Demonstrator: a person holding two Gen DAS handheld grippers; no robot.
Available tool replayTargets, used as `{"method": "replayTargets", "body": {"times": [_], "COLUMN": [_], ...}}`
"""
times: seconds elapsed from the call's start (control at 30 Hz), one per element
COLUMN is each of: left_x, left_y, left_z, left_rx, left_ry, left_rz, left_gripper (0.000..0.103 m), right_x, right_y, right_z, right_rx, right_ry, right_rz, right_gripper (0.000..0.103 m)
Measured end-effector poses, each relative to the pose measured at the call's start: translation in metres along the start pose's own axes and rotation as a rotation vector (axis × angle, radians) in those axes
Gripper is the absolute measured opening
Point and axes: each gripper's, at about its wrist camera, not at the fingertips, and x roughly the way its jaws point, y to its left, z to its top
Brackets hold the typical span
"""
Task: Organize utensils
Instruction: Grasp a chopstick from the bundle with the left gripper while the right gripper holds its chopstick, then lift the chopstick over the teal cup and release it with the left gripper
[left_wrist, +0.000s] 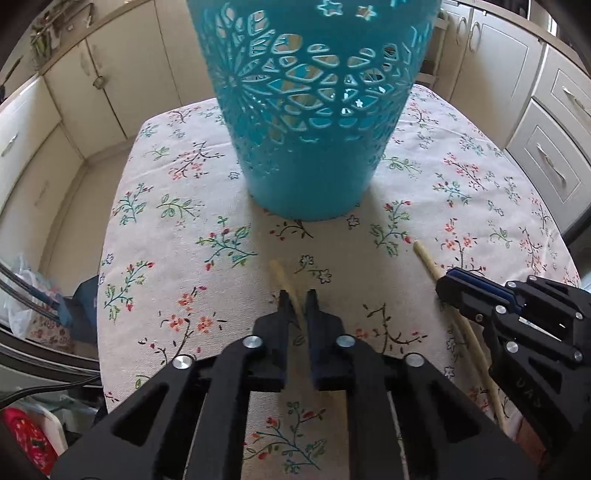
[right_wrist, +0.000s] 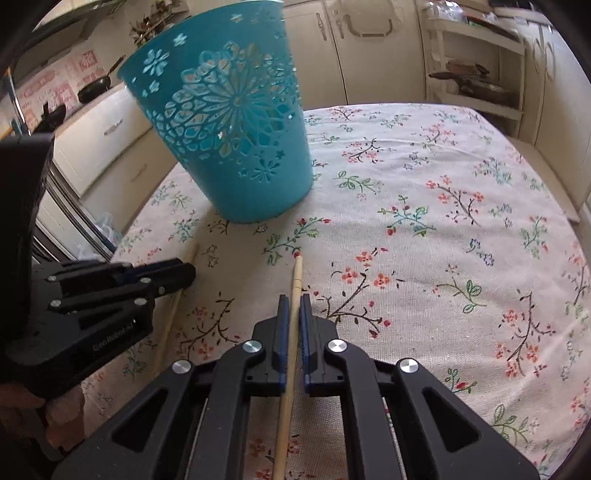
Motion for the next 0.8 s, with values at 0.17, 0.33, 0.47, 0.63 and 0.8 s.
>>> {"method": "replayTargets", "body": {"times": [0.17,0.33,0.47,0.63,0.8], "left_x": [-0.016,-0.082,-0.138,-0.188,-0.209], "left_y": [0.008,0.022,0.033,0.041,0.036], "left_z": [-0.005,-0.006,0.015,0.071,0.125], "left_rx": [-0.047,-0.053,-0.069,-0.122,-0.142], "left_ry": [-0.002,-0.146,-0.305,-0.506,-0.664], "left_rz": [-0.073,-0.213,-0.283,-0.324,-0.246], "left_gripper": [0.004,0.004,0.004,0.004,0.004], "right_x": [-0.002,-0.003,-0.002,-0.003,-0.003], "right_y": [0.002,0.002,0.003,0.003,0.002], "right_z": [0.000,0.000,0.000,0.000,-0.001], "right_rx": [0.008,0.007,0.006,0.009,0.018], "right_ry": [-0.003,-0.004,-0.006,-0.006,-0.007], "right_rz": [0.006,0.005,0.000,0.003,0.013], "right_gripper": [0.007,0.007,0.007,0.007,0.007]}}
